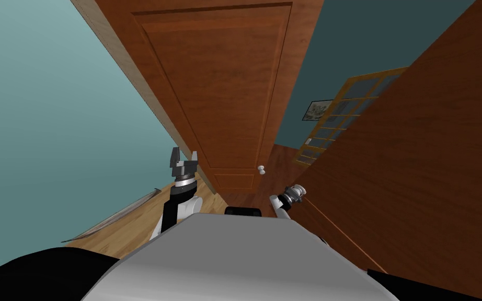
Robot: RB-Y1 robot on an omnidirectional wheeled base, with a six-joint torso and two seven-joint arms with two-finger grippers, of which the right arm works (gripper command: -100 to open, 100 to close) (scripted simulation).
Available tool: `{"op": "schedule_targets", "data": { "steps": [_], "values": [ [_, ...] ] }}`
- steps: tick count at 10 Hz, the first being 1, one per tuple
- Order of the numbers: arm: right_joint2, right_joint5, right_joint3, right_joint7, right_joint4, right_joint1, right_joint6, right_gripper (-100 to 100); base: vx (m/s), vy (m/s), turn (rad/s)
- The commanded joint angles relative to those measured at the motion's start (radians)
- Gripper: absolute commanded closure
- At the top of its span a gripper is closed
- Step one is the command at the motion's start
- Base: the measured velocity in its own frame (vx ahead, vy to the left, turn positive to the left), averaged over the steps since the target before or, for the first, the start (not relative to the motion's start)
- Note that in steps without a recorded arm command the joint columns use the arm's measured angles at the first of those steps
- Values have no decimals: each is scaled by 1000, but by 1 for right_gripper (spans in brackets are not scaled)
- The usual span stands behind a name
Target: Push the door open
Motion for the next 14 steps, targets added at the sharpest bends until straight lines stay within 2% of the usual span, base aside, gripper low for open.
{"op": "schedule_targets", "data": {
  "steps": [1,6,7,8,9,12,13,14],
  "values": [
    [-17,-18,-34,11,-20,6,-23,100,60,-171,162],
    [-35,-60,-107,28,-13,0,-68,100,39,-134,119],
    [-35,-60,-107,28,1,0,-68,100,20,-75,52],
    [-35,-60,-107,28,-13,0,-68,100,16,-21,-3],
    [-40,-76,-133,34,-10,-2,-84,100,24,-58,133],
    [-46,-100,-175,44,-6,-5,-110,100,21,-121,118],
    [-46,-100,-175,44,24,-5,-110,100,25,-76,58],
    [-46,-100,-175,44,-1,-5,-110,100,16,-26,-9]
  ]
}}
